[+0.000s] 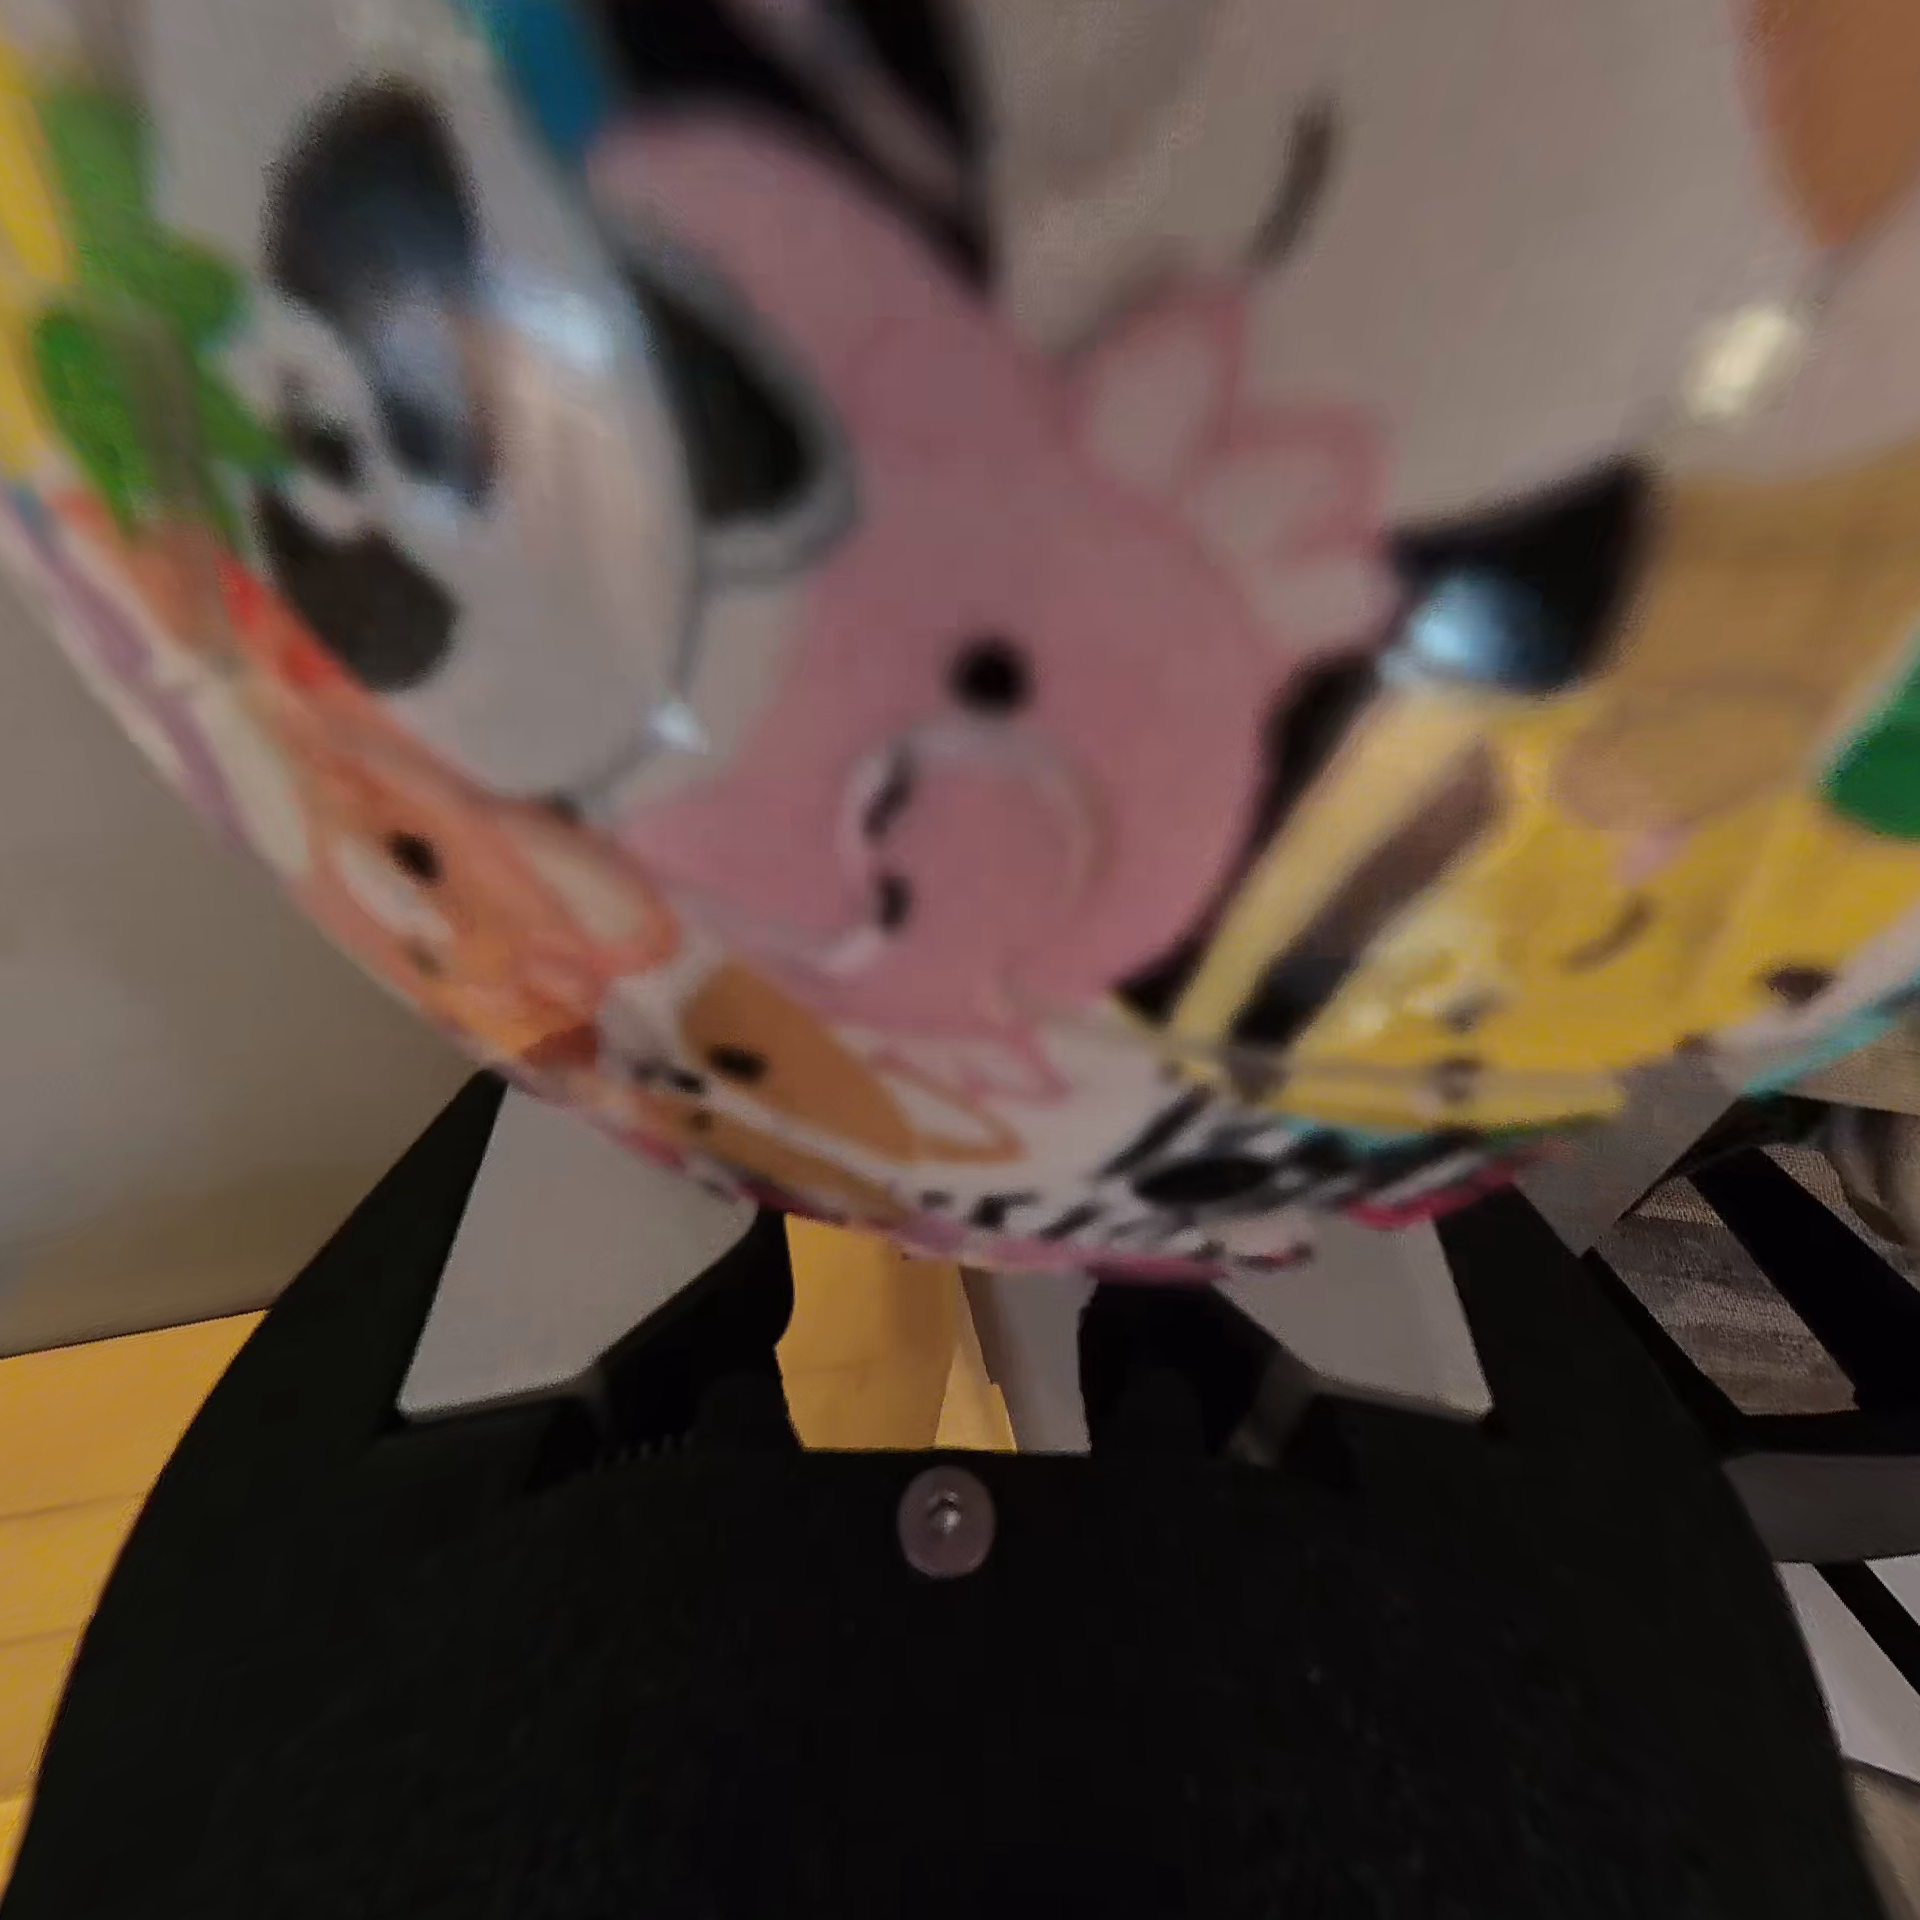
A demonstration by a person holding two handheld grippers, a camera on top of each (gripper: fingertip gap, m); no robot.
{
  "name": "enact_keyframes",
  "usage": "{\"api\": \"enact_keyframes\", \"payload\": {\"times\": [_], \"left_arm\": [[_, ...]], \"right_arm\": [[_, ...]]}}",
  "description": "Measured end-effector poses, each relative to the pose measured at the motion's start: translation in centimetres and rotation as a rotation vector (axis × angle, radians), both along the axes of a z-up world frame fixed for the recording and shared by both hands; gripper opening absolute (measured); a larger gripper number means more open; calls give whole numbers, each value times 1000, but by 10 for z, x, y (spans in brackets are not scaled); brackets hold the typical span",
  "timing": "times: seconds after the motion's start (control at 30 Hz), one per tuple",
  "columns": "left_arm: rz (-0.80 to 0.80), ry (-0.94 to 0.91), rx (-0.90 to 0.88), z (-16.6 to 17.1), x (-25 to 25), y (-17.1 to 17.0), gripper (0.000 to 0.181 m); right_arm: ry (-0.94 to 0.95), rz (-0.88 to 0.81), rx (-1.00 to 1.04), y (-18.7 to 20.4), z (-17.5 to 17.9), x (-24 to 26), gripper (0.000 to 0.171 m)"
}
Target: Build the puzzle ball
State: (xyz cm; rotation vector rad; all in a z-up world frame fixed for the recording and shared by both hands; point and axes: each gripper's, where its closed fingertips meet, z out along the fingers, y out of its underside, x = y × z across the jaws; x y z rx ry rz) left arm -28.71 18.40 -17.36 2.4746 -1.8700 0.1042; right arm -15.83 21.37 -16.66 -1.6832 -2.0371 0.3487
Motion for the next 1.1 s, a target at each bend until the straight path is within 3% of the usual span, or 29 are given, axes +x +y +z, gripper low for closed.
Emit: {"api": "enact_keyframes", "payload": {"times": [0.1, 0.23, 0.33, 0.43, 0.5, 0.6, 0.77, 0.87, 1.0, 1.1], "left_arm": [[13, -21, 35, 5, -3, -5, 73], [99, -111, 152, 21, -18, -24, 78], [249, -340, 169, 31, -17, -61, 66], [372, -652, 183, 50, 6, -95, 68], [416, -844, 202, 68, 25, -110, 63], [426, -983, 323, 74, 35, -112, 54], [405, -886, 511, 50, 46, -77, 50], [260, -745, 462, 22, 66, -81, 60], [68, -570, 662, 17, 75, -64, 65], [20, -508, 666, 11, 82, -55, 69]], "right_arm": [[-12, -92, 31, 4, 0, 14, 79], [-24, -242, 172, -16, 21, 44, 63], [104, -277, 158, -80, 38, 17, 64], [144, -288, 113, -131, 33, -23, 61], [215, -337, 61, -144, 31, -46, 51], [367, -451, 88, -128, 35, -46, 50], [498, -644, 161, -87, 41, 14, 45], [419, -672, 224, -79, 38, 45, 46], [430, -651, 252, -79, 46, 63, 43], [439, -641, 216, -75, 49, 69, 44]]}}
